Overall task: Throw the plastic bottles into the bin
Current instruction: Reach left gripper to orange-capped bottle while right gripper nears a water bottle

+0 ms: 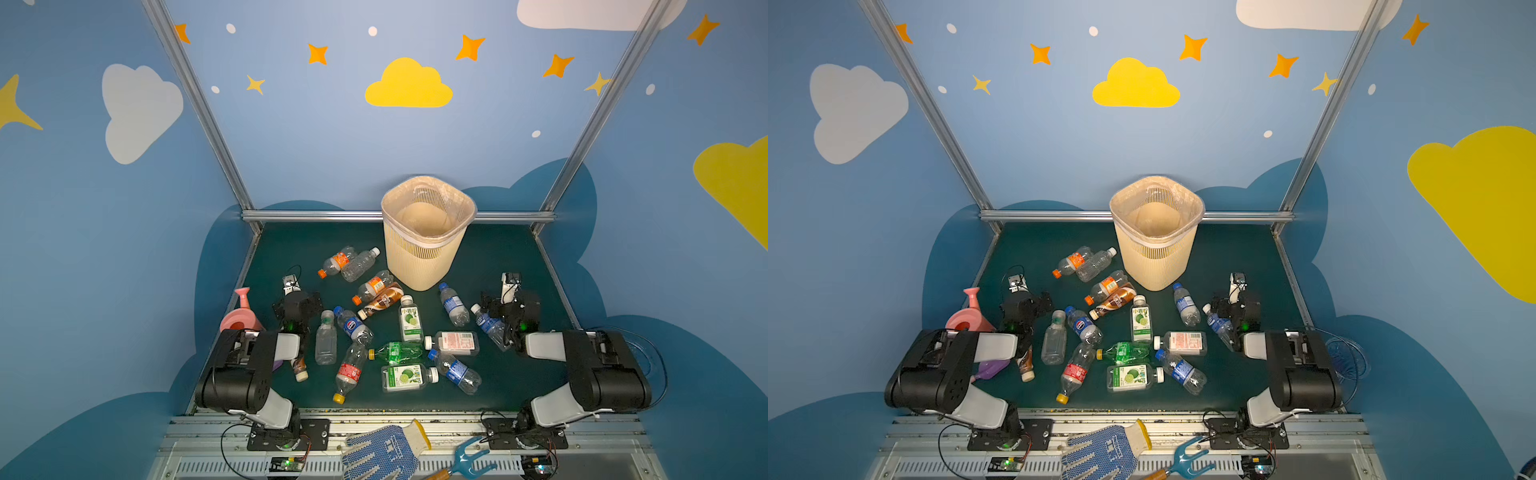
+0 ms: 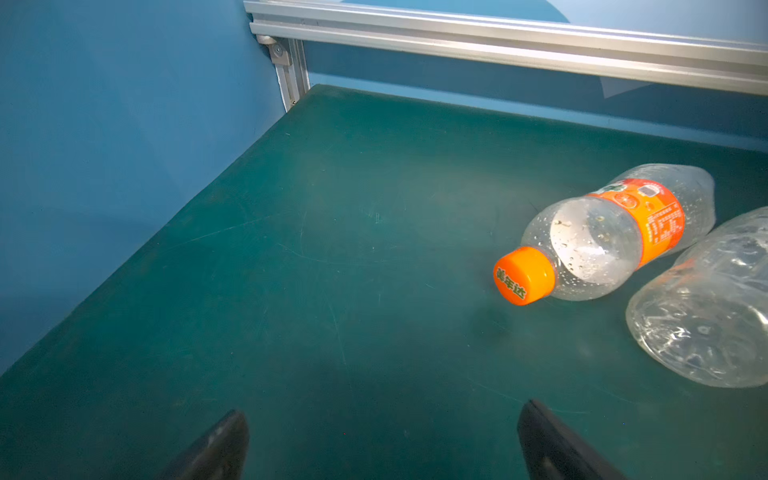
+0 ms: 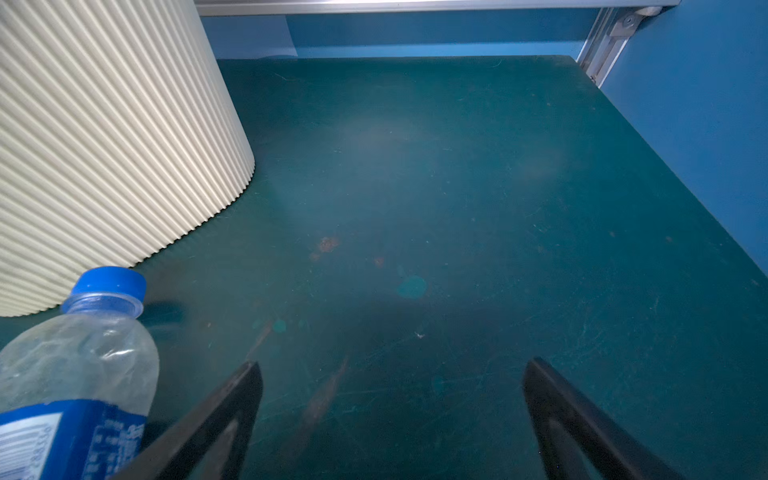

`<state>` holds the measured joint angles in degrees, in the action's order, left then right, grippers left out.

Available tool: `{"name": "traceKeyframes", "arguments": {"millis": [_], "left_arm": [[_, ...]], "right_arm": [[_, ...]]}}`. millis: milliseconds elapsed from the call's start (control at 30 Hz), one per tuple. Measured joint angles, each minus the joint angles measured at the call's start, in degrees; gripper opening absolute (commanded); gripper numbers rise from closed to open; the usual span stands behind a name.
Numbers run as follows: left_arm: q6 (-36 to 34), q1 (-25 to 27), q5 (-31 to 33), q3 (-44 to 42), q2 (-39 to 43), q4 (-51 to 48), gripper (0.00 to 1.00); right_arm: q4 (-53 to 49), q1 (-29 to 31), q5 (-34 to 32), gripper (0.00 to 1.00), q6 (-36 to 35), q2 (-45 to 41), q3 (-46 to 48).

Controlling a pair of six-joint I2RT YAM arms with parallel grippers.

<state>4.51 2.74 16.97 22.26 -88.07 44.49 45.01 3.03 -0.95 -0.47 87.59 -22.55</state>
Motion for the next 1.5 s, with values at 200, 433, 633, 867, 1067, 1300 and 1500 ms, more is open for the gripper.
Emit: {"name": "traceKeyframes", "arguments": {"millis": [200,433,633,867,1067,1300,1500], "left_arm": [[0.04,-0.28,-0.17,0.0,0.0,-0.17,1.0],[0.04,-0.46,-0.24,0.0,0.0,-0.17,1.0],[0.09,-0.48,-0.35,0.0,0.0,-0.22,1.0],[0.26,-0.9,-1.44,0.2,0.04,-0.92,1.0],[1.09,-1.64,-1.79,8.61,3.63,-16.09,1.0],[0.33,-1.62,-6.21,30.05,7.06,-34.77,1.0],[-2.08,-1.6,-13.4,46.03,-3.08,-48.39,1.0]], "right_arm": [[0.0,0.0,0.0,0.98,0.0,0.0,0.0],[-0.17,-0.37,0.57,0.98,0.02,0.0,-0.04],[-0.28,-1.18,1.51,0.98,0.2,0.0,-0.09],[-0.28,-1.29,2.19,0.98,0.22,0.0,-0.07],[-14.14,-1.75,1.2,0.98,2.25,-3.21,-6.84],[-33.99,-1.88,2.78,0.98,5.81,-11.91,-20.85],[-46.07,-1.88,5.55,0.98,8.04,-13.49,-23.41]]}}
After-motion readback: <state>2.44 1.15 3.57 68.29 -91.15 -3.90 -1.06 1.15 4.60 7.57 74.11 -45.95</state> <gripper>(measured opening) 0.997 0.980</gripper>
